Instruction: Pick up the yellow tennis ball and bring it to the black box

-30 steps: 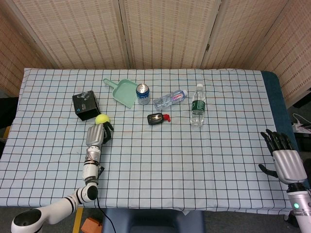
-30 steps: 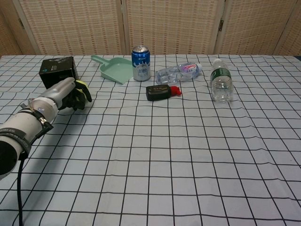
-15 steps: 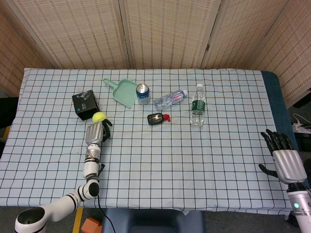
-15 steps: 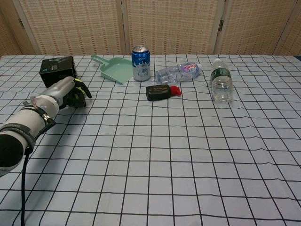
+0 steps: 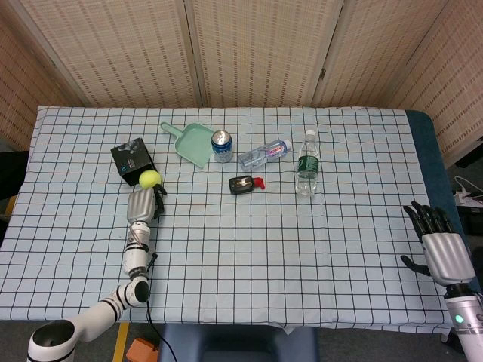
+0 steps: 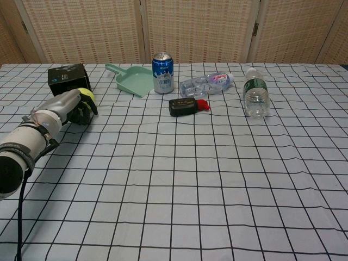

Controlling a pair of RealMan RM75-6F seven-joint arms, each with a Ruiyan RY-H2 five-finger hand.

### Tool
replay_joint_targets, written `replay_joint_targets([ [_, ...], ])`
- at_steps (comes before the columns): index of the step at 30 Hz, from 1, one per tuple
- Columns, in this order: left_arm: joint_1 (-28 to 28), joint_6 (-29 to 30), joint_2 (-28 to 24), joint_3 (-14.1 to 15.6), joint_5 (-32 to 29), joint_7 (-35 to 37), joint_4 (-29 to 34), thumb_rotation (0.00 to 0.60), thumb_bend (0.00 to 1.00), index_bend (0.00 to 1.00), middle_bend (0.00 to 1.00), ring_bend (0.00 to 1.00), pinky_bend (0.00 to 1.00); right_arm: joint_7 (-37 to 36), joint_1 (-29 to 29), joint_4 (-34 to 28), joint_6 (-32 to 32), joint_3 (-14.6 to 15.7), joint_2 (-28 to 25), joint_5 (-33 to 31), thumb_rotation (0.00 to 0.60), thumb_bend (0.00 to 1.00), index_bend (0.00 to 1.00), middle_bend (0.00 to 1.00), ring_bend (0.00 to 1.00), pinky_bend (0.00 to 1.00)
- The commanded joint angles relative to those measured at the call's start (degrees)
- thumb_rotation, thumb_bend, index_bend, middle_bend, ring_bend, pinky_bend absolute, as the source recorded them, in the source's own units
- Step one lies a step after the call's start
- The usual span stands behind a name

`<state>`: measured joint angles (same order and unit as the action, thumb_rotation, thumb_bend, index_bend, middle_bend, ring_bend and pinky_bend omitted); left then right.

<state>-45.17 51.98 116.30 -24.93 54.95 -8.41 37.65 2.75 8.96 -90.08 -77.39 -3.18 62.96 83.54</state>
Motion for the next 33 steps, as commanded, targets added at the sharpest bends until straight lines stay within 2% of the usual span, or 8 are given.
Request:
replay_joint_targets([
  [1, -0.3, -0.3, 0.2, 0.2, 0.3, 0.4, -0.9, 0.600, 0.73, 0.42, 0.51, 0.51, 0.81, 0.0, 0.0, 0.0, 0.0, 0.0, 0.0, 0.0, 0.600, 0.11, 0.03, 0.00, 0.00, 0.00],
  [7, -1.4, -1.1, 0.4, -0.2, 0.6, 1.4, -2.5, 0.600, 0.72, 0.40, 0.48, 0.47, 0.78, -0.2, 0.0, 0.1, -0.2, 0.0, 0.1, 0.2, 0.600, 0.11, 0.03, 0.00, 0.00, 0.00],
  [14, -2.2, -1.9, 0.6, -0.1, 1.2, 2.1, -3.5, 0.600, 0.69, 0.31, 0.39, 0.40, 0.73, -0.2, 0.0, 0.1, -0.2, 0.0, 0.1, 0.1, 0.600, 0.11, 0.03, 0.00, 0.00, 0.00],
  [23, -3.4, -5.4, 0.5, -1.2, -0.7, 1.5, -5.8, 0.600, 0.60, 0.26, 0.36, 0.34, 0.59, -0.3, 0.0, 0.2, -0.2, -0.1, 0.1, 0.0, 0.600, 0.11, 0.03, 0.00, 0.00, 0.00],
  [33, -4.2, -7.4, -1.8, -1.7, -1.1, 2.2, -5.8, 0.600, 0.55, 0.18, 0.26, 0.21, 0.39, -0.2, 0.1, 0.4, 0.3, -0.1, 0.2, -0.3, 0.600, 0.11, 0.03, 0.00, 0.00, 0.00],
])
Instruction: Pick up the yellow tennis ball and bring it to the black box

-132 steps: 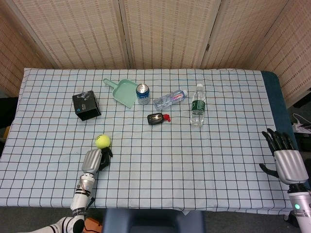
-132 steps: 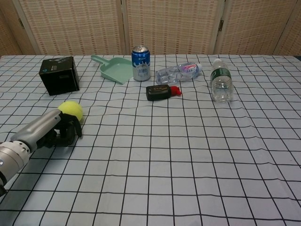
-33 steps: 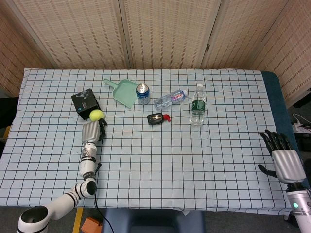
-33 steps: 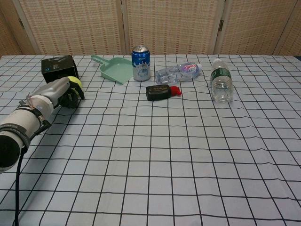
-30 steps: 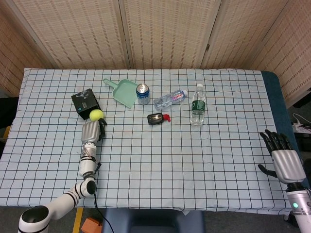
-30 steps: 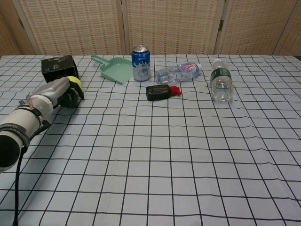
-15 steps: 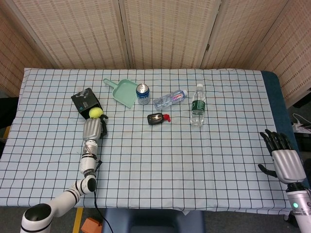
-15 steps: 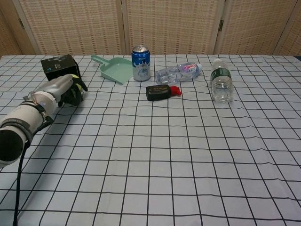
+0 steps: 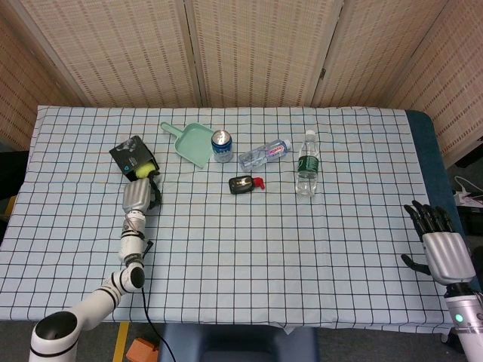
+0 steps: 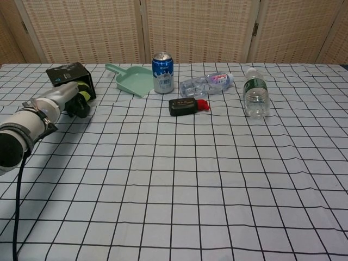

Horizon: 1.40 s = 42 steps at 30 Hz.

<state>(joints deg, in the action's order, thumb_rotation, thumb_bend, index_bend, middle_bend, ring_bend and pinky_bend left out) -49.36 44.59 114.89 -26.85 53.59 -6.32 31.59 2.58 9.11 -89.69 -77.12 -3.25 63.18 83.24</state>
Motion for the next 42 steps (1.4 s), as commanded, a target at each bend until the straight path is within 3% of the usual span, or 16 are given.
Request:
replay_joint_targets([
  [1, 0.0, -0.2, -0.6, 0.3, 0.4, 0.3, 0.5, 0.600, 0.55, 0.17, 0.24, 0.19, 0.37, 0.0, 0.0, 0.0, 0.1, 0.0, 0.0, 0.0, 0.600, 0.11, 0.03, 0.00, 0.00, 0.00],
  [10, 0.5, 0.0, -2.1, 1.5, 1.9, 2.2, 2.3, 0.600, 0.54, 0.07, 0.13, 0.06, 0.25, -0.1, 0.0, 0.0, 0.1, 0.1, 0.0, 0.1, 0.600, 0.11, 0.03, 0.00, 0.00, 0.00],
  [27, 2.7, 1.6, -4.9, 4.7, 5.6, 5.3, 4.5, 0.600, 0.54, 0.07, 0.10, 0.04, 0.21, -0.5, 0.0, -0.2, -0.1, 0.2, -0.1, 0.4, 0.600, 0.11, 0.03, 0.00, 0.00, 0.00],
  [31, 4.8, 5.9, -8.1, 7.3, 9.8, 6.4, 8.4, 0.600, 0.54, 0.11, 0.11, 0.04, 0.21, -0.7, 0.0, -0.3, 0.0, 0.3, -0.2, 0.7, 0.600, 0.11, 0.03, 0.00, 0.00, 0.00],
  [34, 7.4, 11.8, -12.1, 10.3, 14.9, 7.3, 13.3, 0.600, 0.54, 0.15, 0.14, 0.06, 0.28, -0.6, -0.1, -0.5, -0.4, 0.4, -0.3, 1.1, 0.600, 0.11, 0.03, 0.00, 0.00, 0.00],
  [39, 11.7, 22.1, -20.5, 16.7, 25.0, 6.8, 20.4, 0.600, 0.52, 0.23, 0.27, 0.25, 0.39, 0.4, -0.5, -0.6, -1.9, 0.3, 0.1, 1.7, 0.600, 0.11, 0.03, 0.00, 0.00, 0.00],
  [42, 14.2, 26.6, -26.5, 19.9, 29.6, 6.7, 25.8, 0.600, 0.49, 0.24, 0.30, 0.26, 0.36, 0.3, -0.4, -0.5, -1.9, 0.3, 0.0, 1.7, 0.600, 0.11, 0.03, 0.00, 0.00, 0.00],
])
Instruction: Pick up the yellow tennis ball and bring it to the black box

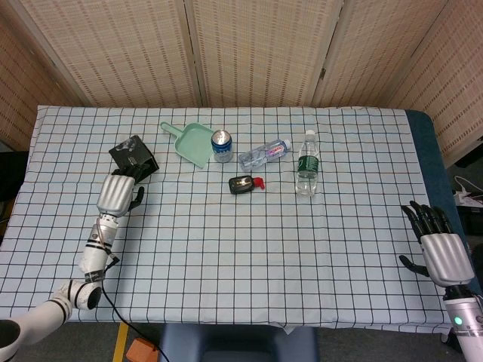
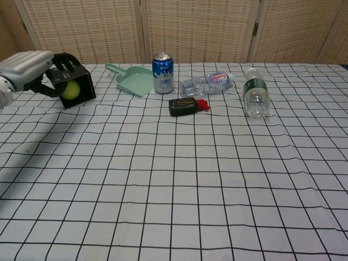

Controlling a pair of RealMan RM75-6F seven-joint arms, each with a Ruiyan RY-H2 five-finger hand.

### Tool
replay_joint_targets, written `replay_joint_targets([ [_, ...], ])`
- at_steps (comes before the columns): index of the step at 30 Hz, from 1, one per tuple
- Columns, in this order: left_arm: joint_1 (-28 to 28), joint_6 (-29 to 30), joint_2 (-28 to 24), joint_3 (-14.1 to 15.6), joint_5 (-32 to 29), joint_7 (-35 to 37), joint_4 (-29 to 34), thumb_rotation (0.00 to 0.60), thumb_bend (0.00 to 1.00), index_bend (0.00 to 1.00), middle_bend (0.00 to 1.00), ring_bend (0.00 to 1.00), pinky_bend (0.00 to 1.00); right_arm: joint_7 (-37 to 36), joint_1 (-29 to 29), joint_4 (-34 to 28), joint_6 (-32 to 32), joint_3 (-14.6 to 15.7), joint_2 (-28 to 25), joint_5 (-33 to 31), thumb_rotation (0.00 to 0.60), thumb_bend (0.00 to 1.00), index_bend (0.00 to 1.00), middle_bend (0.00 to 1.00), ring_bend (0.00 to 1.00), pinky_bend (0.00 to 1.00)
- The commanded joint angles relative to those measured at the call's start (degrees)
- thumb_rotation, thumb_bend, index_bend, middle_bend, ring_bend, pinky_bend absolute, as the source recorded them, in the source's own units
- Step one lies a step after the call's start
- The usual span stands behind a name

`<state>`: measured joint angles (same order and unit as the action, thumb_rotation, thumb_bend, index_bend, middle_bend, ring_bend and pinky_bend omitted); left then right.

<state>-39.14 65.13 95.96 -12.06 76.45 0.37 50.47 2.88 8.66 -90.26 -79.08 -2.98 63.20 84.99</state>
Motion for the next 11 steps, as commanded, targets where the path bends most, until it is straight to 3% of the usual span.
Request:
replay_joint_targets([
  [1, 5.1, 7.5, -10.0, 6.5, 8.4, 0.1, 9.4, 0.600, 0.49, 0.25, 0.30, 0.26, 0.35, 0.0, 0.0, 0.0, 0.1, 0.0, 0.0, 0.1, 0.600, 0.11, 0.03, 0.00, 0.00, 0.00],
  [6, 9.5, 11.4, -18.9, 12.5, 14.2, -1.2, 16.3, 0.600, 0.47, 0.27, 0.30, 0.25, 0.34, 0.2, -0.2, -0.2, -0.5, 0.0, 0.0, 0.3, 0.600, 0.11, 0.03, 0.00, 0.00, 0.00],
  [11, 12.9, 12.0, -23.7, 16.5, 16.0, -2.9, 20.3, 0.600, 0.46, 0.27, 0.29, 0.24, 0.33, 0.9, -0.1, -0.1, -0.1, 0.0, 0.1, 0.0, 0.600, 0.11, 0.03, 0.00, 0.00, 0.00],
])
